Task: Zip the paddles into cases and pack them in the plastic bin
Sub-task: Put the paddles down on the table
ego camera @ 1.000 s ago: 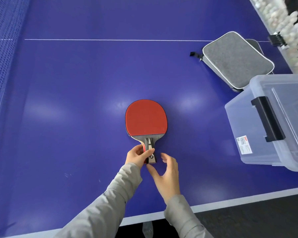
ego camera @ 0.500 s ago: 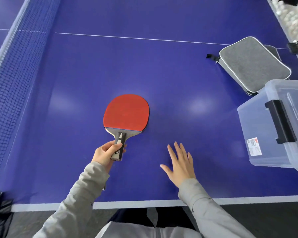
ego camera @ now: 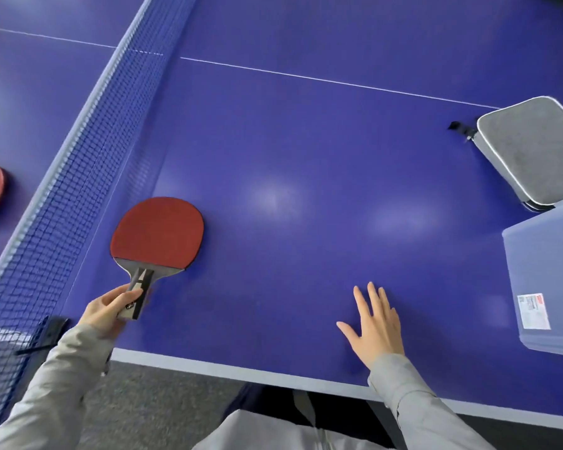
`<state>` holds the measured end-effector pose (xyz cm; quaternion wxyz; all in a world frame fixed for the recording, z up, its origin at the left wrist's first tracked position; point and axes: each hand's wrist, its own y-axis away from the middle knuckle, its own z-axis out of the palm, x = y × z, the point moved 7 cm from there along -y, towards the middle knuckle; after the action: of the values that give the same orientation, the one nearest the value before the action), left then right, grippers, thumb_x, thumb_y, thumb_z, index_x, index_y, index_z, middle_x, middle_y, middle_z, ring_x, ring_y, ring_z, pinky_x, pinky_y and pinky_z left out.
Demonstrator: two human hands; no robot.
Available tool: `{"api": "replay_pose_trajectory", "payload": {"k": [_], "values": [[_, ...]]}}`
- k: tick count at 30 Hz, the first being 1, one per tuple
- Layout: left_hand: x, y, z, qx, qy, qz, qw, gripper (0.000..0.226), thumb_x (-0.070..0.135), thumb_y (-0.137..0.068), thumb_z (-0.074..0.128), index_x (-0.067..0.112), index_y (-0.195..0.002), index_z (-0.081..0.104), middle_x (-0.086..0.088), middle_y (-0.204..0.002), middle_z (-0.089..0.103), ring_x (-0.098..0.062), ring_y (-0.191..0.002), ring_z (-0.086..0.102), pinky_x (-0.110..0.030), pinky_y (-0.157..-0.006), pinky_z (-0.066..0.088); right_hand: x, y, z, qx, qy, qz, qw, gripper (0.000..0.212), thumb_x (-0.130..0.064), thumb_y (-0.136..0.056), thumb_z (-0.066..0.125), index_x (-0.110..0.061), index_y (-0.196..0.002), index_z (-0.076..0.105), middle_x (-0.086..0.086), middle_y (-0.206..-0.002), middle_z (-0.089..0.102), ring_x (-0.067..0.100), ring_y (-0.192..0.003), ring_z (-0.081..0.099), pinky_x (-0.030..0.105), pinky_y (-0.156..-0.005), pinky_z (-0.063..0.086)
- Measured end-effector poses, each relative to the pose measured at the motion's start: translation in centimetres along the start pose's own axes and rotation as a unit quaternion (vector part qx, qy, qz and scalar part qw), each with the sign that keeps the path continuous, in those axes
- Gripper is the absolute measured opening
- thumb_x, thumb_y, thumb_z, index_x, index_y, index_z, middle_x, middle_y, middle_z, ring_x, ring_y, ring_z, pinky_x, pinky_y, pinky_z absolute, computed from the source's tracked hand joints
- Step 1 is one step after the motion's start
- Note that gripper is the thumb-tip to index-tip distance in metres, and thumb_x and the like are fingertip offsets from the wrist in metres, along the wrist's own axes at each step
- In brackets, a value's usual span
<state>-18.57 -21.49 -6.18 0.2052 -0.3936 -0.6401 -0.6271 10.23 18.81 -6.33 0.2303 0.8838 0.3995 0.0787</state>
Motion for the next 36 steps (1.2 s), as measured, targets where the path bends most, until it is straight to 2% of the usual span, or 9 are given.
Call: {"api": "replay_pose_trajectory", "payload": {"k": [6,11,14,16,21,27,30,33,36], "values": [[-1.1,-1.2,-1.3,0.006,0.003,0.005,1.0,0.013,0.006,-0.089,0.057,0.011,-0.096,0.067,0.006,-0.068,0.073,-0.003,-0.057,0.065,-0.012,-0.054,0.051,0.0,0.0,-0.2,-0.003,0.013,-0.002,1.0,0.078,-0.06,-0.09,0.039,-0.026,-0.151,0.005,0.002,-0.16,-0.007,0.024,-0.148,-0.006,0.044,-0.117,0.018],[-0.9,-1.0,-1.7,0.018,-0.022,0.045,0.999,0.015,0.013,-0.083,0.067,0.017,-0.097,0.071,0.01,-0.075,0.074,-0.002,-0.067,0.065,-0.025,-0.074,0.051,-0.2,0.0,-0.4,-0.007,0.013,0.001,1.0,0.076,-0.059,-0.091,0.039,-0.026,-0.151,0.005,0.002,-0.16,-0.008,0.023,-0.148,-0.007,0.042,-0.117,0.019],[-0.5,-0.2,-1.5,0.039,-0.053,0.087,0.994,0.015,0.011,-0.083,0.069,0.013,-0.097,0.069,0.013,-0.073,0.073,0.003,-0.065,0.063,-0.013,-0.065,0.052,-0.3,0.0,-0.6,-0.013,0.016,0.001,1.0,0.075,-0.058,-0.092,0.038,-0.026,-0.151,0.003,0.001,-0.16,-0.009,0.022,-0.147,-0.008,0.041,-0.117,0.02],[-0.4,0.4,-1.1,0.061,-0.053,0.113,0.99,0.02,0.007,-0.084,0.067,0.006,-0.104,0.066,0.003,-0.082,0.072,-0.003,-0.07,0.064,-0.009,-0.063,0.05,-0.3,0.0,-0.7,-0.017,0.017,0.002,1.0,0.075,-0.057,-0.093,0.038,-0.026,-0.151,0.003,0.001,-0.16,-0.01,0.022,-0.147,-0.009,0.04,-0.117,0.021],[-0.7,1.5,-0.1,0.099,-0.042,0.149,0.983,0.031,0.007,-0.088,0.063,-0.001,-0.117,0.06,-0.013,-0.102,0.064,-0.023,-0.093,0.057,-0.033,-0.087,0.045,-0.4,-0.1,-0.8,-0.024,0.017,0.006,1.0,0.074,-0.057,-0.093,0.037,-0.026,-0.151,0.003,0.0,-0.16,-0.01,0.022,-0.147,-0.009,0.038,-0.115,0.025],[-1.3,1.4,0.0,0.126,-0.038,0.141,0.981,0.03,0.009,-0.088,0.063,0.0,-0.117,0.061,-0.013,-0.104,0.063,-0.021,-0.094,0.055,-0.035,-0.089,0.043,-0.7,-0.1,-0.8,-0.033,0.019,0.011,0.999,0.074,-0.056,-0.094,0.038,-0.026,-0.151,0.001,0.001,-0.16,-0.012,0.022,-0.147,-0.01,0.039,-0.114,0.026],[-1.4,1.3,-0.1,0.132,-0.058,0.136,0.98,0.029,0.011,-0.088,0.064,0.004,-0.115,0.062,-0.011,-0.105,0.062,-0.02,-0.094,0.055,-0.031,-0.087,0.043,-0.7,-0.1,-0.7,-0.036,0.032,0.009,0.999,0.075,-0.056,-0.094,0.037,-0.025,-0.151,0.0,0.002,-0.159,-0.014,0.023,-0.147,-0.011,0.038,-0.114,0.026],[-1.1,1.3,-0.2,0.148,-0.111,0.149,0.971,0.026,0.015,-0.086,0.066,0.006,-0.111,0.065,-0.007,-0.103,0.057,-0.019,-0.095,0.055,-0.014,-0.08,0.042,-0.7,-0.1,-0.7,-0.038,0.042,0.006,0.998,0.076,-0.056,-0.093,0.037,-0.024,-0.151,-0.002,0.003,-0.159,-0.014,0.024,-0.147,-0.011,0.038,-0.114,0.027],[-0.8,1.4,-0.4,0.154,-0.135,0.146,0.968,0.026,0.016,-0.086,0.067,0.001,-0.107,0.067,-0.008,-0.103,0.056,-0.021,-0.095,0.056,-0.018,-0.077,0.043,-0.7,-0.2,-0.6,-0.041,0.044,0.005,0.998,0.076,-0.056,-0.094,0.036,-0.024,-0.151,-0.002,0.003,-0.159,-0.014,0.025,-0.147,-0.011,0.037,-0.114,0.025]]}}
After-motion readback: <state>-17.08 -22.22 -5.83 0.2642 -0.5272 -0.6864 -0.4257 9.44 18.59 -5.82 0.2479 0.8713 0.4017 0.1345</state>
